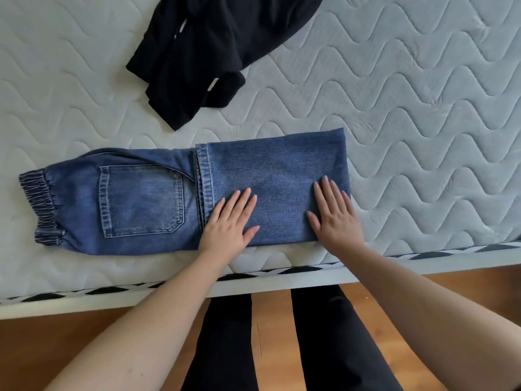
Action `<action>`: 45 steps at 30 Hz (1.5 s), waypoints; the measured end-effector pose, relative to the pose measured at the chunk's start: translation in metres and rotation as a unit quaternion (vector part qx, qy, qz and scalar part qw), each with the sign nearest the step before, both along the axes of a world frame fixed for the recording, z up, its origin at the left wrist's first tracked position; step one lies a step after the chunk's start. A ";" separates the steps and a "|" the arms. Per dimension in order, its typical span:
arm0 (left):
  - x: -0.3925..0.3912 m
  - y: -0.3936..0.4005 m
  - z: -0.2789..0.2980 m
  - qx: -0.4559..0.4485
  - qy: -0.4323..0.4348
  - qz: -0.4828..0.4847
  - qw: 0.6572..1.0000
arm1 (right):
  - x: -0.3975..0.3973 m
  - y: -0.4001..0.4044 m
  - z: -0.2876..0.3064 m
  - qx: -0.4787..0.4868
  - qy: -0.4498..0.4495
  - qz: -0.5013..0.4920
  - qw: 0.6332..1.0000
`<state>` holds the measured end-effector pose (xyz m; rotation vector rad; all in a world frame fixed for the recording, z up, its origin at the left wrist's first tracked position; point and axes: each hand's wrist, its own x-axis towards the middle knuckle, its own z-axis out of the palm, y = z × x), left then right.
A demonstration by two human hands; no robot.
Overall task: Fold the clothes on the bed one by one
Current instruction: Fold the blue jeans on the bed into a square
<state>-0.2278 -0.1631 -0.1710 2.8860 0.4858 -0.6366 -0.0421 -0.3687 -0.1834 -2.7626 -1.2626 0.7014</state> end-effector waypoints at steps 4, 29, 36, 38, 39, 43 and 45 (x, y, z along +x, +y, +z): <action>-0.008 0.012 0.002 -0.011 0.022 -0.003 1.000 | 0.005 -0.002 0.006 -0.031 0.015 0.012 0.999; -0.102 0.157 0.047 -0.042 -0.144 0.276 0.949 | -0.076 0.246 0.055 0.098 0.469 -0.305 0.823; -0.137 0.190 0.043 0.008 -0.183 0.323 0.929 | -0.075 0.264 0.032 0.094 0.450 -0.387 0.799; -0.147 0.203 0.040 0.037 -0.183 0.380 0.906 | -0.074 0.269 0.031 0.097 0.447 -0.399 0.795; -0.151 0.208 0.039 0.045 -0.180 0.417 0.890 | -0.073 0.270 0.030 0.097 0.445 -0.408 0.791; -0.172 0.235 0.032 0.030 -0.174 0.560 0.810 | -0.071 0.274 0.023 0.089 0.430 -0.427 0.790; -0.186 0.251 0.026 -0.018 -0.160 0.648 0.744 | -0.071 0.274 0.019 0.083 0.423 -0.418 0.800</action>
